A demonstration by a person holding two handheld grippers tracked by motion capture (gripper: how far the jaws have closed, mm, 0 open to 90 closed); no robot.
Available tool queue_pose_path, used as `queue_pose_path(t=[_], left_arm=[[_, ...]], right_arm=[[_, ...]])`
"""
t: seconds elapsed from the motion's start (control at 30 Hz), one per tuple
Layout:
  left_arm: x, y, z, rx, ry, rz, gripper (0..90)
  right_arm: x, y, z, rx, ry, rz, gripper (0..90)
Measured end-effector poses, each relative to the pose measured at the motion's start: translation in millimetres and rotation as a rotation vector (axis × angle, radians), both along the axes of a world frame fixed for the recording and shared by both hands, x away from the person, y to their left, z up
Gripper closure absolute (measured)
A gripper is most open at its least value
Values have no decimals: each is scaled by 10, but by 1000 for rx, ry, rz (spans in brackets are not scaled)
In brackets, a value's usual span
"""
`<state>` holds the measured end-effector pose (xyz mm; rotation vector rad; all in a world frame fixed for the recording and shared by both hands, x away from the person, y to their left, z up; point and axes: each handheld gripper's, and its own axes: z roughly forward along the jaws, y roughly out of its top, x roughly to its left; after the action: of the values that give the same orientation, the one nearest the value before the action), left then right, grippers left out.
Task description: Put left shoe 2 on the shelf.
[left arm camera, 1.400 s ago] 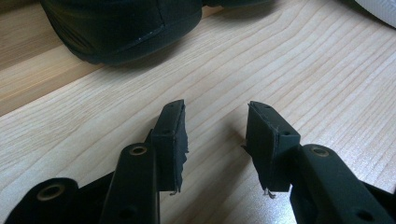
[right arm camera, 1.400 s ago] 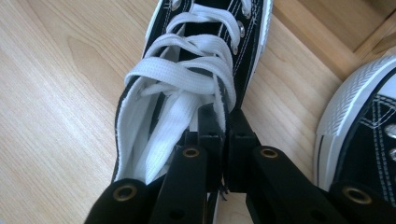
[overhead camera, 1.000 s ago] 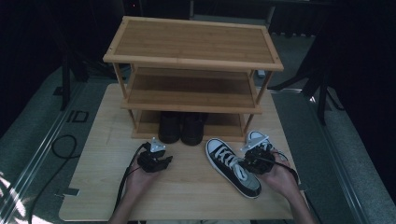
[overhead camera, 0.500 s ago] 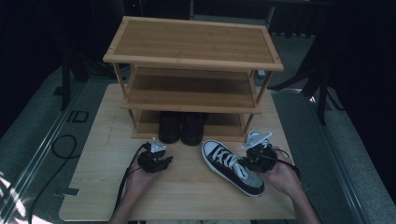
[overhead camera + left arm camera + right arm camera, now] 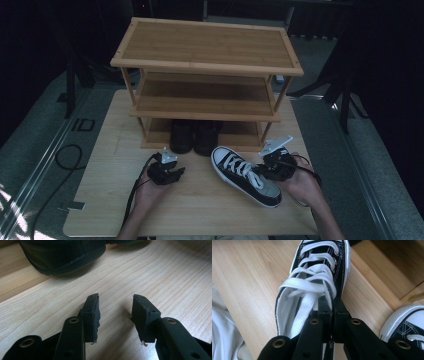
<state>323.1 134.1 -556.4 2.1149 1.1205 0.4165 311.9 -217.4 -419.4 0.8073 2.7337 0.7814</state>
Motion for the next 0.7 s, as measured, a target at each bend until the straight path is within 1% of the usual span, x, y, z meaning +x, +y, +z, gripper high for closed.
queue_pose_path(t=[0.1,0.33,0.5,0.57,0.7], left_arm=[[-1,-1,0,1,0,0,581],[0,1,0,-1,0,1,581],[0,1,0,-1,0,1,581],[0,1,0,0,0,1,581],[0,1,-1,-1,0,1,581]], right_arm=[[9,20,36,2,-5,7,880],[52,67,104,12,-12,45,880],[93,106,175,29,-16,79,880],[113,118,207,38,-24,98,879],[168,129,261,67,-29,114,880]])
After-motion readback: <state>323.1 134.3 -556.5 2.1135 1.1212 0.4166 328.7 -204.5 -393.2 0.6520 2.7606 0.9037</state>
